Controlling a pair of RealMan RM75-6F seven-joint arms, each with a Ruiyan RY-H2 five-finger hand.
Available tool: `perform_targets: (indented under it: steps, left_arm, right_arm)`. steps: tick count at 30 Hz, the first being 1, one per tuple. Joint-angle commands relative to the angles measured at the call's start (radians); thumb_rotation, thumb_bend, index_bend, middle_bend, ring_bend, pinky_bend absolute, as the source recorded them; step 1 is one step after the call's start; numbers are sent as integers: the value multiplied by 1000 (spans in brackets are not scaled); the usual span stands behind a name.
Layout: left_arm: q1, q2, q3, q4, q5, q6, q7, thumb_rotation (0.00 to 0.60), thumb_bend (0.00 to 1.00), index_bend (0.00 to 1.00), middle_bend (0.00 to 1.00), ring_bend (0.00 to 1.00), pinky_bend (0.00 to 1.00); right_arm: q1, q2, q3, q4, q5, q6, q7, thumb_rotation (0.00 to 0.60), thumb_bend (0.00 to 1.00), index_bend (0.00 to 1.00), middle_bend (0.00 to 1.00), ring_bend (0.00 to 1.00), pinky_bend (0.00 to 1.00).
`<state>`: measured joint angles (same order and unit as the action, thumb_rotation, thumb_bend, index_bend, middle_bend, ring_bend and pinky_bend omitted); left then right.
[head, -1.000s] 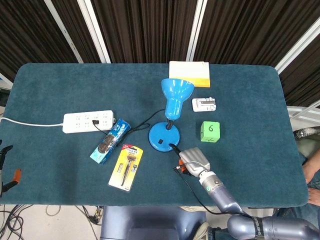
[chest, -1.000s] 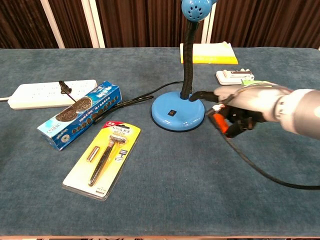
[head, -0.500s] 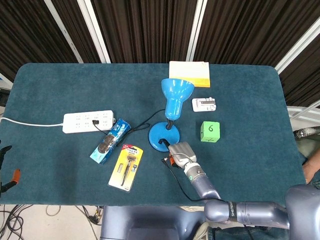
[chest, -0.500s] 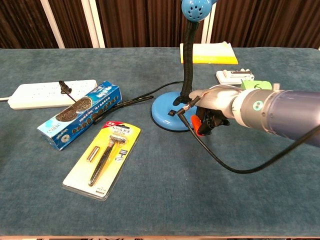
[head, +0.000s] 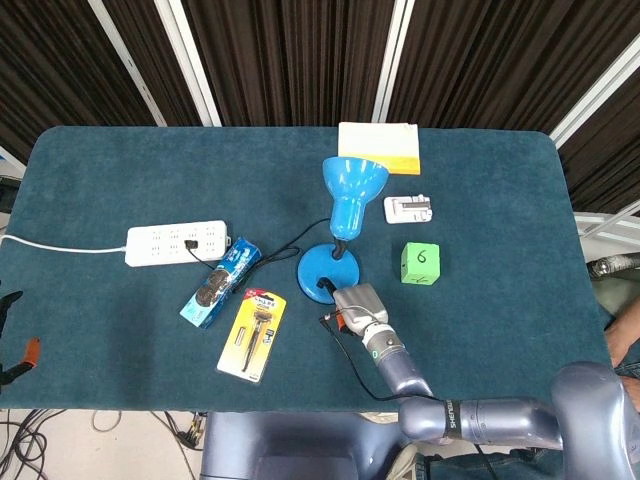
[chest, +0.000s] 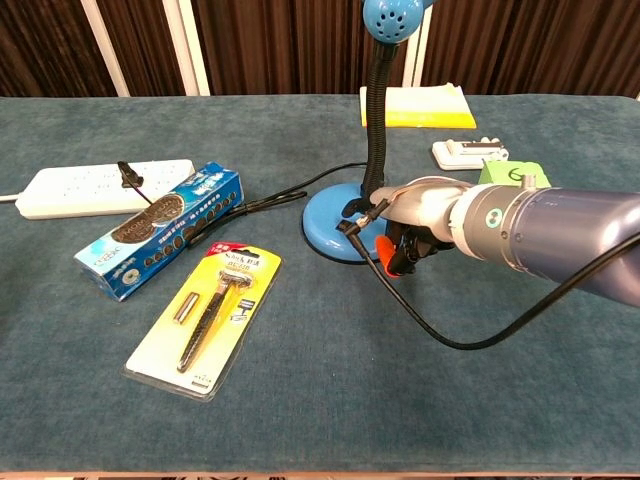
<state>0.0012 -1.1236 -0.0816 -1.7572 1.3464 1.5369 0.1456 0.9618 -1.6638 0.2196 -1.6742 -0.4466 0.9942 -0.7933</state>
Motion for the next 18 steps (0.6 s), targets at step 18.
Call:
perform_targets:
  steps: [18]
  left_arm:
    - [0, 0, 0, 1, -1, 1, 0, 600, 392, 160, 0, 0, 0]
  right_arm:
    - [31, -4, -43, 0, 10, 8, 14, 600, 847, 0, 799, 881, 969]
